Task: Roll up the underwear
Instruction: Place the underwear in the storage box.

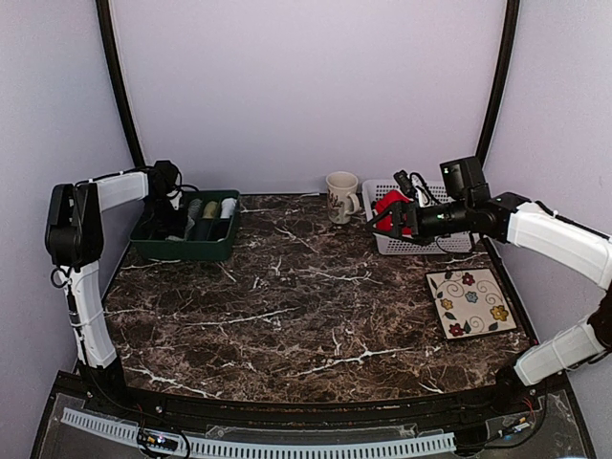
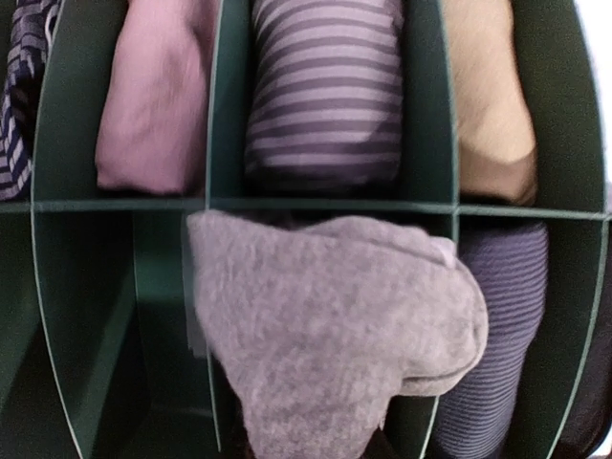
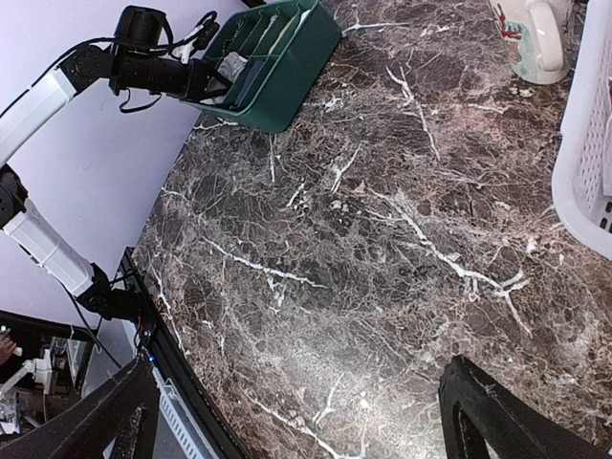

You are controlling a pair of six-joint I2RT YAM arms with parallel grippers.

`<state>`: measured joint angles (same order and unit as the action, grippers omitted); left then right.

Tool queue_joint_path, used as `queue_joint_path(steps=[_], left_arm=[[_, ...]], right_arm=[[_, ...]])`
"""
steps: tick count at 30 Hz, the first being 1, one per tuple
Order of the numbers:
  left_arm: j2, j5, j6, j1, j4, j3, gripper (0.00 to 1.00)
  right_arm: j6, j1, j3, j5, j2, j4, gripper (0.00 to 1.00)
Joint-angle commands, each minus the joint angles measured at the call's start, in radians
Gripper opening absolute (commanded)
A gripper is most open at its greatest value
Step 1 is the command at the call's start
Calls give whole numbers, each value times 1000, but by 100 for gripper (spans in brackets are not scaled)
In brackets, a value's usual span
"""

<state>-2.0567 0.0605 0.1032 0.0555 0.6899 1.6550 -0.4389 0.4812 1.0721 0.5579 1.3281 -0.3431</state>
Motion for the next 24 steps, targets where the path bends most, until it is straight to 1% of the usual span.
queue_joint_path(steps=[1, 5, 11, 12, 15, 16, 18, 24], left_arm=[[38, 122, 38, -16, 191, -38, 0], [4, 119, 44, -17, 186, -55, 0], [-66, -3, 32, -16, 88, -32, 0], [-74, -16, 28, -16, 90, -26, 6], [-71, -38, 21, -16, 114, -11, 35], [-62, -40, 21, -16, 117, -13, 41], [-43, -43, 19, -16, 126, -10, 47], [14, -59, 11, -15, 162, 32, 53]], right_arm=[[13, -7, 34, 14, 5, 30, 100], [6, -8, 31, 21, 3, 36, 100], [0, -7, 28, 31, 0, 34, 100], [0, -7, 32, 31, -2, 31, 100], [5, -7, 36, 22, -12, 16, 100], [5, -8, 36, 19, -16, 15, 100], [4, -8, 29, 14, -25, 20, 100], [2, -9, 25, 22, -23, 33, 100]])
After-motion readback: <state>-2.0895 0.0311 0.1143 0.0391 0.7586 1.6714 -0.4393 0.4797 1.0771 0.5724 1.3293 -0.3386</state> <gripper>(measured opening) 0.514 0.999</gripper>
